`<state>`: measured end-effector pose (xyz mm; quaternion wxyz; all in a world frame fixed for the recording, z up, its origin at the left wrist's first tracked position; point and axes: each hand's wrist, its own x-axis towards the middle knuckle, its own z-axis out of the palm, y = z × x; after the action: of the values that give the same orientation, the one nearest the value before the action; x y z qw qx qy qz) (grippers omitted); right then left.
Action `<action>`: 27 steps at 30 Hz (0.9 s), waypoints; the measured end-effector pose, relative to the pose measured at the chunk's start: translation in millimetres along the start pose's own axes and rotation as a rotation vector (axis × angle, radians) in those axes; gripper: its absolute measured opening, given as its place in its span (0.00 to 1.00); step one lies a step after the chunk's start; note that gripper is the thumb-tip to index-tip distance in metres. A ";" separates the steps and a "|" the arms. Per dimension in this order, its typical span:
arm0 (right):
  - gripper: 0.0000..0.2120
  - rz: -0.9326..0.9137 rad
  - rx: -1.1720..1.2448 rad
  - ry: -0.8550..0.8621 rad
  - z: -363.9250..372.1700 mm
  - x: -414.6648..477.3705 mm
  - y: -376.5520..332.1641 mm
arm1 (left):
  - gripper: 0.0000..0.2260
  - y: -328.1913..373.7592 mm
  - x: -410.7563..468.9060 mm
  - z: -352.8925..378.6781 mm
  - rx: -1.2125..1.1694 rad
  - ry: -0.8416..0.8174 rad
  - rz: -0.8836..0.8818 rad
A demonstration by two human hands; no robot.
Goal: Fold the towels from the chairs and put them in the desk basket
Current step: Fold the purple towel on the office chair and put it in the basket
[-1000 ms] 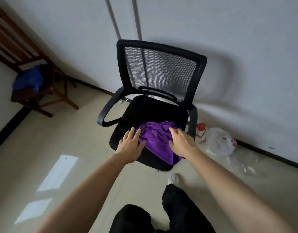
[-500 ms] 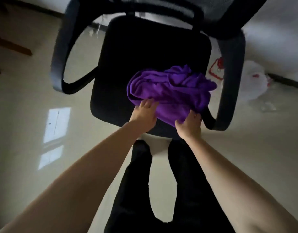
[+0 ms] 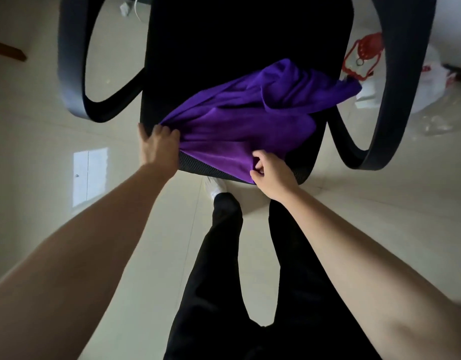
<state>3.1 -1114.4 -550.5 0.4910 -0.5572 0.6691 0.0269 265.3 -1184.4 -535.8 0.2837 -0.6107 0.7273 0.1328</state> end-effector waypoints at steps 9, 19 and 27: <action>0.18 0.054 -0.068 0.467 -15.0 0.5 11.6 | 0.22 96.1 -12.5 -0.4 -0.274 0.218 0.250; 0.13 0.226 0.003 0.306 -59.3 34.2 33.0 | 0.11 128.8 -16.0 14.6 -0.491 0.129 0.084; 0.20 0.194 0.101 0.375 -92.1 -17.0 -16.9 | 0.10 51.1 -68.5 -24.8 -0.707 0.213 -0.308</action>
<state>-43.3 -1162.3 -482.7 0.3804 -0.4602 0.7997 -0.0638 216.2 -1130.9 -484.2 -0.0043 -0.7829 0.5620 0.2668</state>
